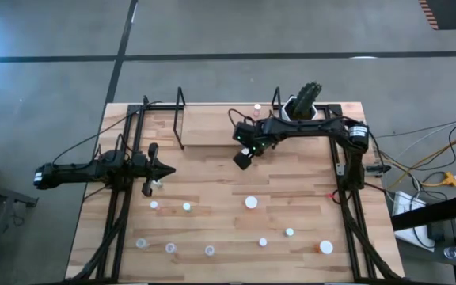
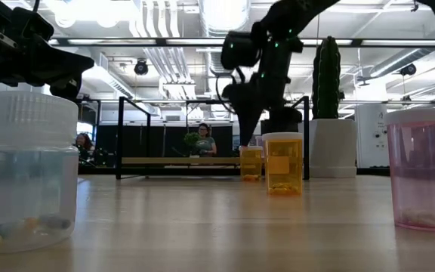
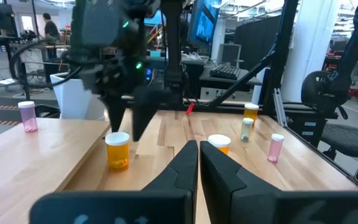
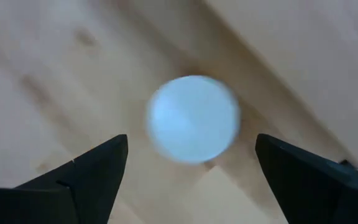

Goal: Pick and place medicine bottles onto shelf by color
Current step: Put the top orange pill bottle on the shelf

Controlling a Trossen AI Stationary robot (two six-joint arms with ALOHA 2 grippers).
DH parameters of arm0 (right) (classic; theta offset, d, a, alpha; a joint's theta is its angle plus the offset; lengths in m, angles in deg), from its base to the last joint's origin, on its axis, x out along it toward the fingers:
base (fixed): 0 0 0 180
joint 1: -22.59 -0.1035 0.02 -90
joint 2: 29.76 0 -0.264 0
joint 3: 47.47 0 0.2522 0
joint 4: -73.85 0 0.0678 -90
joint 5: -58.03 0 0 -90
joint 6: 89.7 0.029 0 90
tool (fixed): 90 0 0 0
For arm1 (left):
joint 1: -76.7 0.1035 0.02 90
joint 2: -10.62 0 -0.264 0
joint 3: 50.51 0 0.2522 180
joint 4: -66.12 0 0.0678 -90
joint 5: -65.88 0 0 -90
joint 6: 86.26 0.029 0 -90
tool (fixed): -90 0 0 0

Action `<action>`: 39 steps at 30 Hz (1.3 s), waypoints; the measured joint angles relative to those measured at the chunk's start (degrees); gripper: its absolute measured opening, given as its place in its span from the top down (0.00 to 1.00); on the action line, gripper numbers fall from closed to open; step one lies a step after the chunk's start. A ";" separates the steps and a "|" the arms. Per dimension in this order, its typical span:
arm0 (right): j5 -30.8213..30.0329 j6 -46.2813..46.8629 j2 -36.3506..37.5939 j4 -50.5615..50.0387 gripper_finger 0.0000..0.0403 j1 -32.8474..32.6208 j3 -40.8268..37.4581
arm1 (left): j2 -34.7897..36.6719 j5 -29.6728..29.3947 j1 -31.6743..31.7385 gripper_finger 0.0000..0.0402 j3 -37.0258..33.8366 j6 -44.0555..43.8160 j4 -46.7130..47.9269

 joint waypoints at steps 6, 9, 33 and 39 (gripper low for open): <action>-2.44 2.55 -2.64 0.26 0.15 0.24 0.00 | -0.07 0.02 -0.01 1.00 0.00 0.00 0.02; -2.53 2.62 -3.31 1.22 0.15 0.15 0.00 | -0.07 0.00 0.00 1.00 -0.01 0.00 -0.01; -1.46 3.96 -2.86 4.34 0.53 -0.63 0.55 | -0.07 0.00 0.01 1.00 0.00 0.00 -0.01; 1.88 3.91 -2.54 4.28 0.52 -1.49 3.84 | -0.07 0.01 0.01 1.00 0.00 0.00 0.00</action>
